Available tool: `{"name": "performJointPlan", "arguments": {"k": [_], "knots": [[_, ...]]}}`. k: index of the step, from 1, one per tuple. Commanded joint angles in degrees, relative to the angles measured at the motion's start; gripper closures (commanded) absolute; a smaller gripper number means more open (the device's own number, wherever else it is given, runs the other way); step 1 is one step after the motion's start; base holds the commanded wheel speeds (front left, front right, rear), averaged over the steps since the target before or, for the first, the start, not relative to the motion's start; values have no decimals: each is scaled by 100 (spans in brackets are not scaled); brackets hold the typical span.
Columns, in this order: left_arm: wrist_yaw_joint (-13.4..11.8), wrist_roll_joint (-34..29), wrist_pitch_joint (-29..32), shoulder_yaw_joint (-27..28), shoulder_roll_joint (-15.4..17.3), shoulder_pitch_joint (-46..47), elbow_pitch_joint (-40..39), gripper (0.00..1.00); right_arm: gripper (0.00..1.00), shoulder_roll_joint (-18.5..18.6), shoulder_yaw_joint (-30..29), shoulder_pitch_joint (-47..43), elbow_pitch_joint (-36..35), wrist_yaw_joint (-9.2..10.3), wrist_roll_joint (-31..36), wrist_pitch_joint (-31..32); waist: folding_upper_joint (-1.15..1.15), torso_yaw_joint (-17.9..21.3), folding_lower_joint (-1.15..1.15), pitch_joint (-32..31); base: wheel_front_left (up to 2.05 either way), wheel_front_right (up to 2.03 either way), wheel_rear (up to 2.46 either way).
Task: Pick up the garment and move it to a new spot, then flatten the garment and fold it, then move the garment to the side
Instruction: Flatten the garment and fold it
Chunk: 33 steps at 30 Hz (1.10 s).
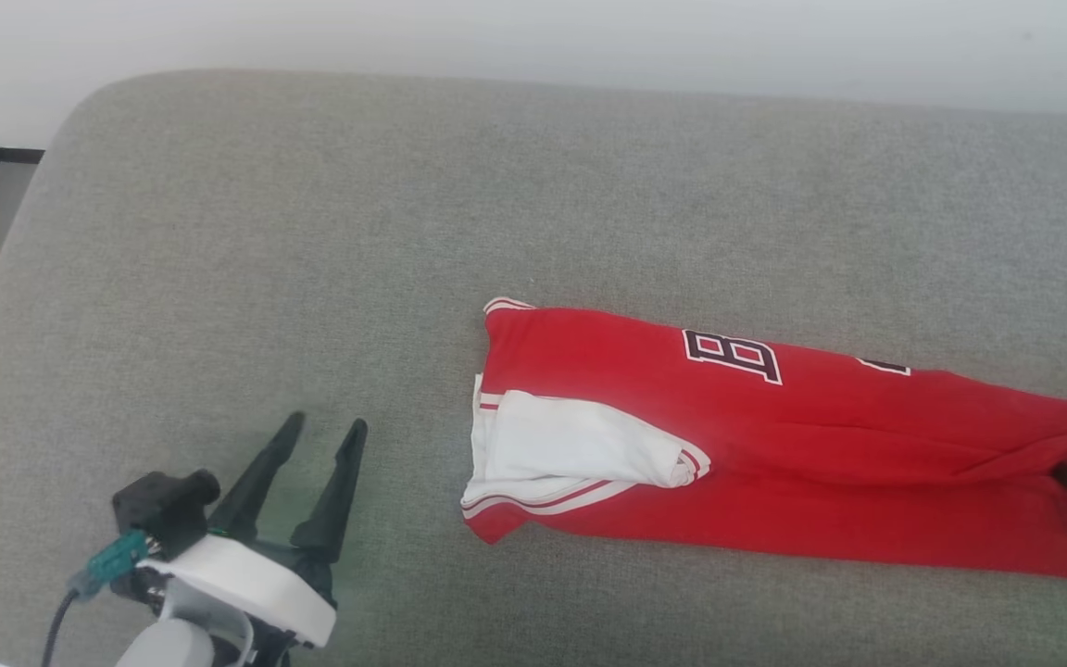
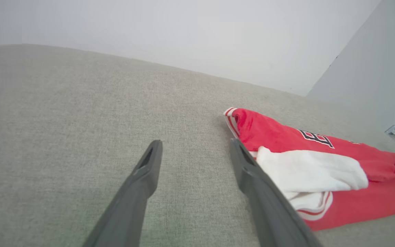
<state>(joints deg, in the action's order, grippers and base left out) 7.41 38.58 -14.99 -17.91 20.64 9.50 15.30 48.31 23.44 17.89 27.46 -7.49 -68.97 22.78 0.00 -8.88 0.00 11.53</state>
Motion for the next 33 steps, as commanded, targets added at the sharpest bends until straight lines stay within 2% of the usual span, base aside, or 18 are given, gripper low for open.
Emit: {"name": "performJointPlan", "arguments": {"k": [1,2,8,11,12,13,14,15,20,27,33], "knots": [[9,-359,-23,272,-104,-152,-76,0,0,-82,-20,-78,59,0,34,74,0,-8,0,-35,0,0,0],[9,-359,-23,272,-104,-152,-76,0,0,-82,-20,-78,59,0,34,74,0,-8,0,-35,0,0,0],[9,-1608,-23,1098,-568,-445,-475,0,0,-360,-24,23,301,0,223,177,0,30,0,-87,0,0,0],[9,-2020,-24,1370,-785,-549,-671,0,2,-573,11,82,400,-2,283,246,0,46,0,-99,0,0,0],[9,-2095,-23,1440,-842,-580,-704,0,43,-628,24,109,427,-2,323,255,0,52,0,-97,0,0,0],[9,-2166,-23,1482,-891,-598,-732,0,60,-674,38,130,453,-2,357,283,0,60,0,-98,0,0,0],[9,-2216,-24,1515,-938,-608,-774,0,92,-714,48,151,480,-2,379,314,0,66,0,-96,0,0,0],[9,-2247,-24,1543,-963,-629,-799,0,100,-750,51,172,508,-2,406,331,0,72,0,-97,0,0,0],[9,-2358,-24,1602,-983,-694,-904,0,100,-722,-30,291,576,0,510,375,0,118,0,-109,0,0,0],[9,-2440,-23,1754,-1032,-752,-1065,0,100,-446,-470,596,754,5,639,108,0,350,0,-54,0,0,0],[9,-2370,-24,1614,-1014,-710,-1318,0,100,-19,-1067,741,1125,5,686,-141,0,540,0,89,0,0,0]]}}
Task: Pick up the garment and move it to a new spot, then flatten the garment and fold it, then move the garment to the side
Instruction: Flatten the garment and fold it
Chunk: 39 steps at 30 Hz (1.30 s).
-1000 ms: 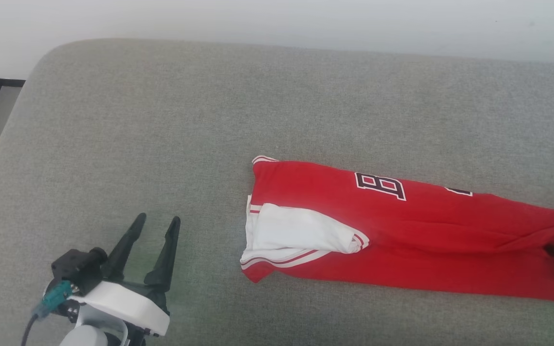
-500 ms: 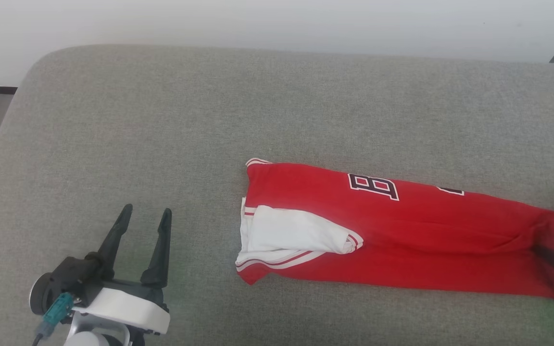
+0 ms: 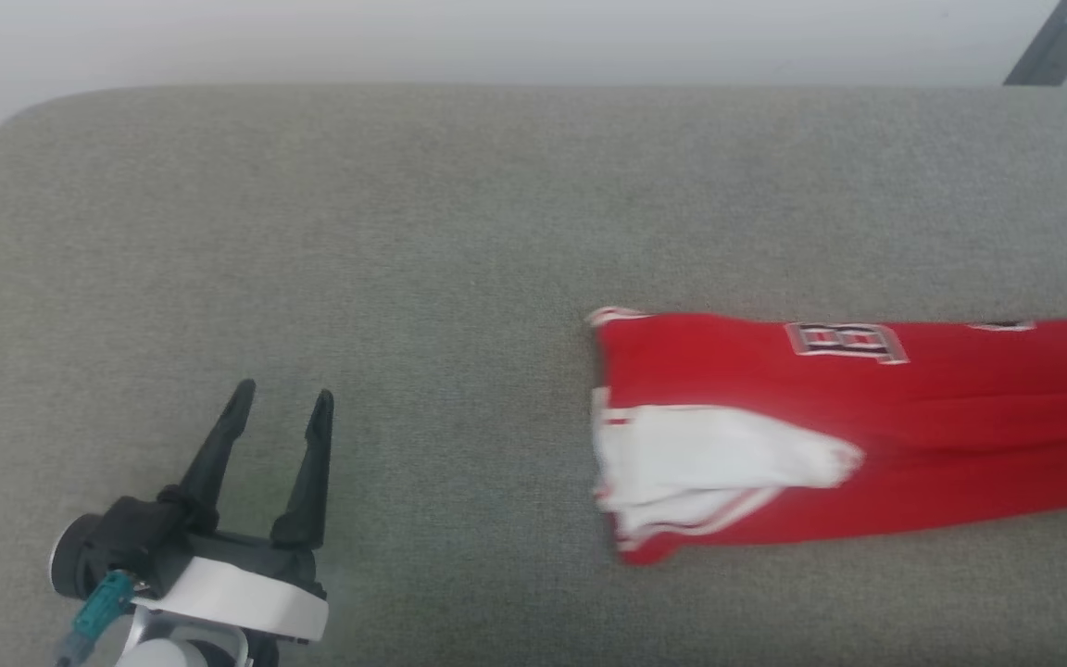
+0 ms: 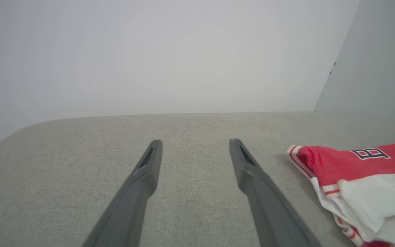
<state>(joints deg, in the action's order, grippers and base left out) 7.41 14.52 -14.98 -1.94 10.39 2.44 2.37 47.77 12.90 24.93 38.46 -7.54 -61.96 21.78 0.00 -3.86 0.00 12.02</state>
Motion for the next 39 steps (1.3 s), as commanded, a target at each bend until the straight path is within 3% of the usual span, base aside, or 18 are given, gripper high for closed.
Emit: {"name": "performJointPlan", "arguments": {"k": [1,6,9,15,27,32,39], "knots": [[9,87,-24,42,2,12,-54,0,100,131,-110,38,97,10,-1,-69,0,64,0,67,0,0,0],[9,214,-25,-30,59,61,-241,0,100,458,-568,-15,452,9,112,-263,0,174,0,133,0,0,0],[9,227,-24,-19,44,50,-261,0,100,406,-666,-77,416,5,105,-233,0,225,0,111,0,0,0],[9,191,-25,-42,23,-37,-148,0,100,198,-425,-357,-293,5,211,-25,0,252,0,0,0,0,0],[9,211,-25,-10,-160,-129,-72,0,100,-658,381,-659,-3151,5,761,868,0,9,0,-129,0,0,0],[9,288,-25,-192,-219,-35,-76,0,100,-1155,702,-426,-3627,5,1133,1354,0,-217,0,-104,0,0,0],[9,440,-26,-427,-264,-2,-100,0,100,-1477,994,-258,-3557,5,1502,1744,0,-531,0,-49,0,0,0]]}}
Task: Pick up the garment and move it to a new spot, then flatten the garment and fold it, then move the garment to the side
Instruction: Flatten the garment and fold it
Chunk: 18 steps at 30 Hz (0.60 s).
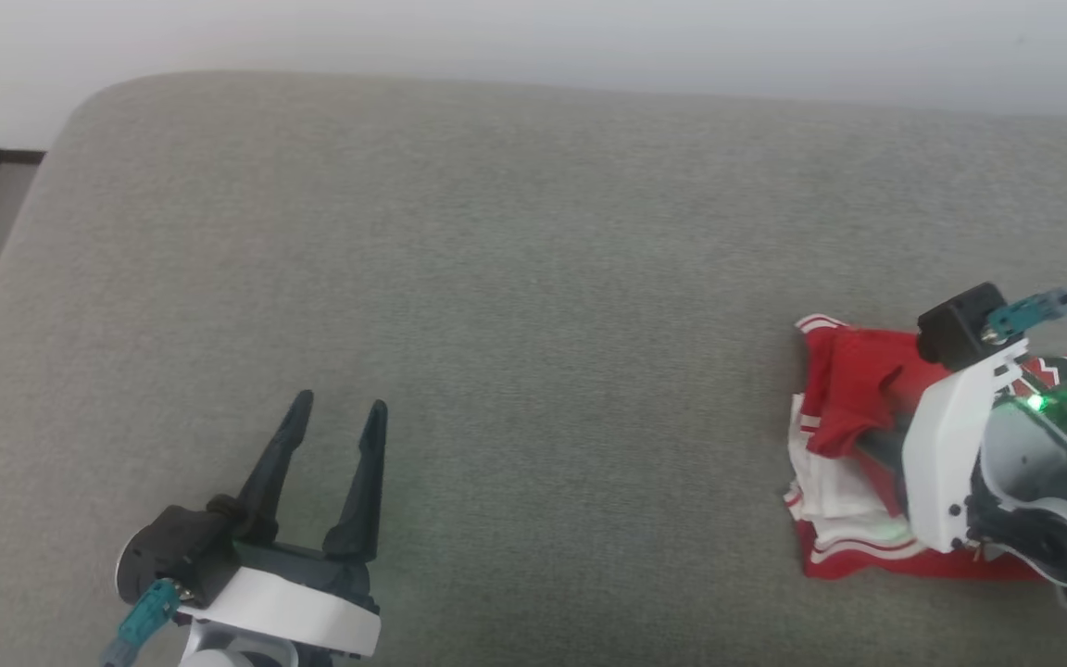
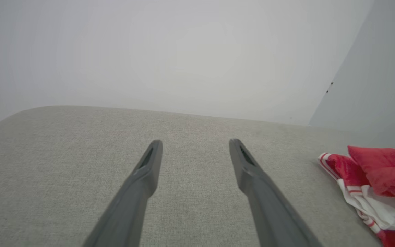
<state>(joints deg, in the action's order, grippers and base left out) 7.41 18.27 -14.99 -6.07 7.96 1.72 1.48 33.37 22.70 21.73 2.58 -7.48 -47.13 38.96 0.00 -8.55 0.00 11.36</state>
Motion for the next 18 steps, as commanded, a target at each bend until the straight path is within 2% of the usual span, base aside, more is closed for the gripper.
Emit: {"name": "performJointPlan", "arguments": {"k": [1,6,7,9,10,11,18], "knots": [[9,62,-24,17,-28,65,21,0,100,-63,24,64,75,-2,30,34,0,-93,0,22,0,0,0],[9,131,-24,-28,-49,99,116,0,100,-126,27,-23,332,-2,82,-18,0,-179,0,0,0,0,0],[9,141,-24,-27,-48,95,130,0,89,-143,20,-32,377,-2,88,-56,0,-180,0,-14,0,0,0],[9,135,-24,2,-36,76,166,0,53,-161,56,-55,450,-2,95,-121,0,-161,0,-67,0,0,0],[9,141,-24,16,-30,62,181,0,8,-162,65,-74,480,-2,93,-149,0,-145,0,-94,0,0,0],[9,157,-24,34,-25,48,200,0,0,-173,70,-84,502,-2,81,-178,0,-119,0,-126,0,0,0],[9,205,-24,86,60,-66,247,0,0,-168,-34,-107,537,-2,-51,-388,0,116,0,-308,0,0,0]]}}
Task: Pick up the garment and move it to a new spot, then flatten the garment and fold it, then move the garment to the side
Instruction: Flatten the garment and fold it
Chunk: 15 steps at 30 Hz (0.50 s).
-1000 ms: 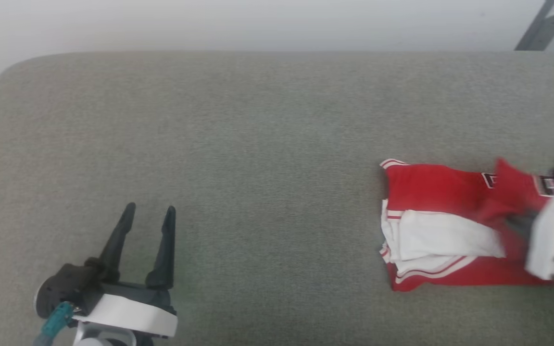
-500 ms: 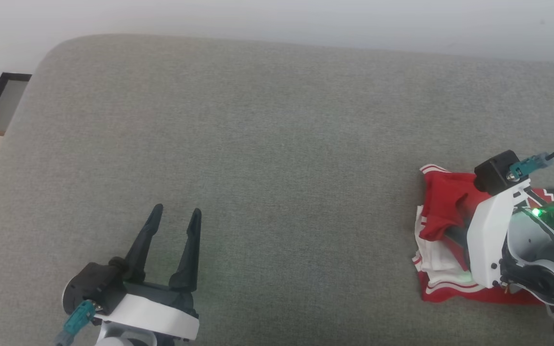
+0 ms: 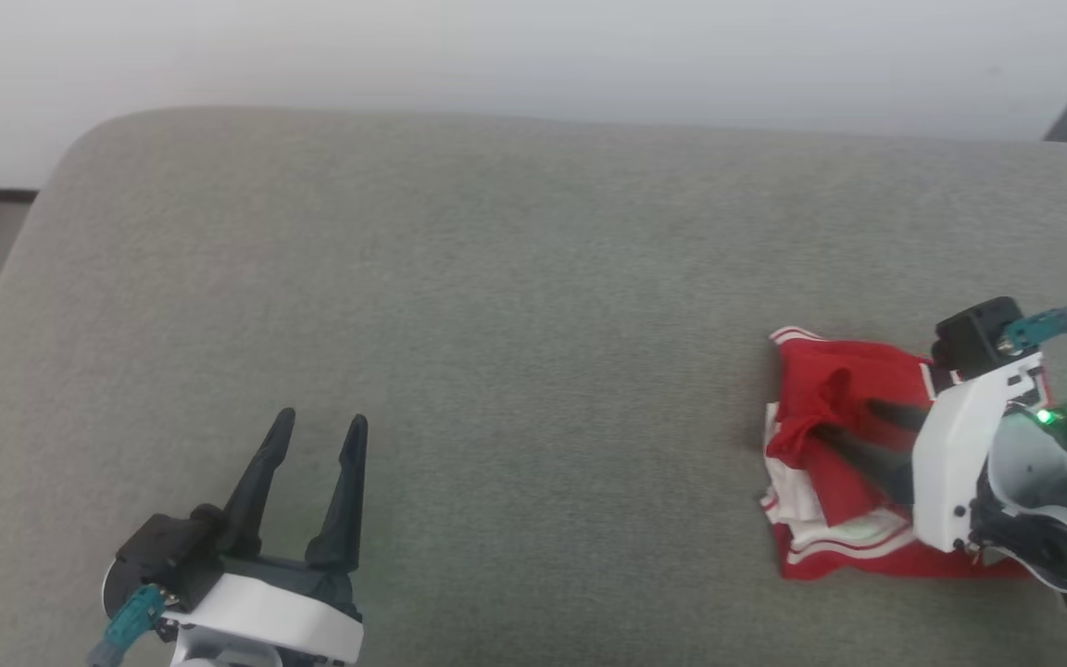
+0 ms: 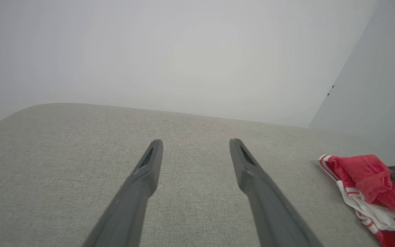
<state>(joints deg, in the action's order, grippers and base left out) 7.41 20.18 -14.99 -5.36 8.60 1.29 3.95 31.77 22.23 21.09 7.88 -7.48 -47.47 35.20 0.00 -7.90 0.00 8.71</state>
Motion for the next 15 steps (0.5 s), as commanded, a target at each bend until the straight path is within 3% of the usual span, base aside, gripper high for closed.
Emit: {"name": "performJointPlan", "arguments": {"k": [1,6,15], "knots": [[9,24,-24,11,20,-54,10,0,0,15,-14,-54,-12,-2,-37,-61,0,100,0,-68,0,0,0],[9,252,-25,83,111,-143,171,0,0,276,109,-150,25,-1,-111,-885,0,438,0,-182,0,0,0],[9,416,-24,234,200,-103,489,0,0,340,644,-18,890,-2,-222,-3326,0,868,0,-309,0,0,0]]}}
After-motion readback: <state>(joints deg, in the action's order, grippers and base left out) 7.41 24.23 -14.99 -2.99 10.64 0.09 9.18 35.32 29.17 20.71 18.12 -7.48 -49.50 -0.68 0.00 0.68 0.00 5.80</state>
